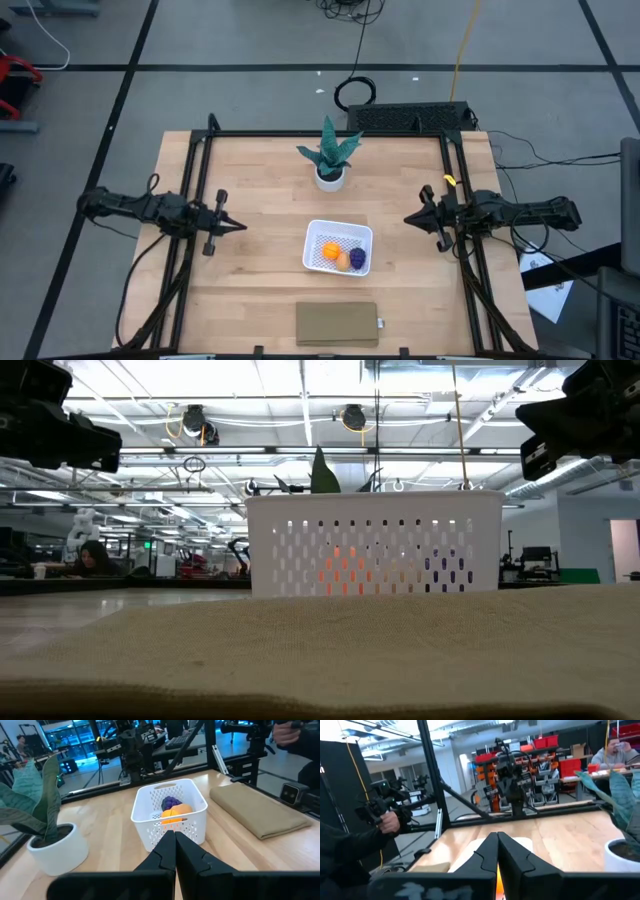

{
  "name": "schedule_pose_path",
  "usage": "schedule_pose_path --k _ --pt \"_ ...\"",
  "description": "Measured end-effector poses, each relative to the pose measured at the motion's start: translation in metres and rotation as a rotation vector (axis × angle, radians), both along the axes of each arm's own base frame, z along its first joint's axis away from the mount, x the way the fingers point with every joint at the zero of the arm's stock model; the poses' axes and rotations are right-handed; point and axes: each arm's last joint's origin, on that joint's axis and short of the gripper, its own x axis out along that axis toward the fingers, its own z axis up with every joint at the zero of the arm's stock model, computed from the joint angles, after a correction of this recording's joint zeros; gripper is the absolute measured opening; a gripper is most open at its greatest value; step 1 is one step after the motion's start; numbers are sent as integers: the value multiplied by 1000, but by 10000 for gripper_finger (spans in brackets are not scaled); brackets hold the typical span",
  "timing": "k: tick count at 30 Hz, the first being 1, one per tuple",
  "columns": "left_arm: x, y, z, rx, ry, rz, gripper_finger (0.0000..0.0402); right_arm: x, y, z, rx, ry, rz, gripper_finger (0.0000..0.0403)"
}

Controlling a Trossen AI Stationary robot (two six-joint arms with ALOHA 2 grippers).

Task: Pick and placing Produce into tupperware
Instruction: Return to Home Position

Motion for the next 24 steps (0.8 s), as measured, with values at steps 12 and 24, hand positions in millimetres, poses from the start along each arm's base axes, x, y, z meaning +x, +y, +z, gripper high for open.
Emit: schedule_pose_path --k 12,24 --pt "1 2 0 -28 -6 -16 0 0 0 -6 11 61 5 0" --pt "5 2 -5 -70 61 -3 8 1 0 -6 -5 65 3 0"
